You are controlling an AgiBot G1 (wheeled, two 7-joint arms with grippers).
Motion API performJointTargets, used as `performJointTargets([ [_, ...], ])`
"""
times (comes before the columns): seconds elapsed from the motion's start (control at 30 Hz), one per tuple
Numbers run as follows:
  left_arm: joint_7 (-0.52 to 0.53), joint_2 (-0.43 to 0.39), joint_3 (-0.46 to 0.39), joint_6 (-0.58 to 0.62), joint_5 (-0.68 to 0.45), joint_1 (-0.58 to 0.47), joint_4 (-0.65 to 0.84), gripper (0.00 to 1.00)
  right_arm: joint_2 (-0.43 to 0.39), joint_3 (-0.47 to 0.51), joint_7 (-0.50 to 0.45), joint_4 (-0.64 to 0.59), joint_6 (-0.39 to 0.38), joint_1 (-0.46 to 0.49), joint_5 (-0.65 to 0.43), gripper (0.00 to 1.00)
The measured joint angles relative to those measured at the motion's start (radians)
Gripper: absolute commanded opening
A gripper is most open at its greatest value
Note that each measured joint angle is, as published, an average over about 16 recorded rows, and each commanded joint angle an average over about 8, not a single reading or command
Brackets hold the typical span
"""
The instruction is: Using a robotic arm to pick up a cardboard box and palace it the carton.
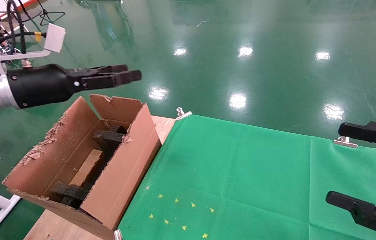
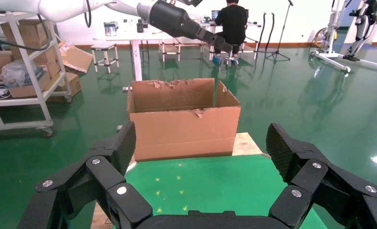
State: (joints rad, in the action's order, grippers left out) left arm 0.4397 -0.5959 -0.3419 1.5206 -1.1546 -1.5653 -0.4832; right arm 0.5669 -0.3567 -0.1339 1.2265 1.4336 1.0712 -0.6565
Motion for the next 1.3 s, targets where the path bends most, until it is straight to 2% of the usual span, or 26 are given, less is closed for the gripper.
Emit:
performJointTargets([
  [0.97, -0.218, -0.013, 0.054, -0.021, 0.368, 0.425, -0.695, 1.0, 0.0, 0.0, 0.0, 0.0, 0.0, 0.0, 0.0, 1.0],
  [1.3, -0.256, -0.015, 0.065, -0.026, 0.438, 0.505, -0.827, 1.0, 0.0, 0.0, 0.0, 0.0, 0.0, 0.0, 0.0, 1.0],
])
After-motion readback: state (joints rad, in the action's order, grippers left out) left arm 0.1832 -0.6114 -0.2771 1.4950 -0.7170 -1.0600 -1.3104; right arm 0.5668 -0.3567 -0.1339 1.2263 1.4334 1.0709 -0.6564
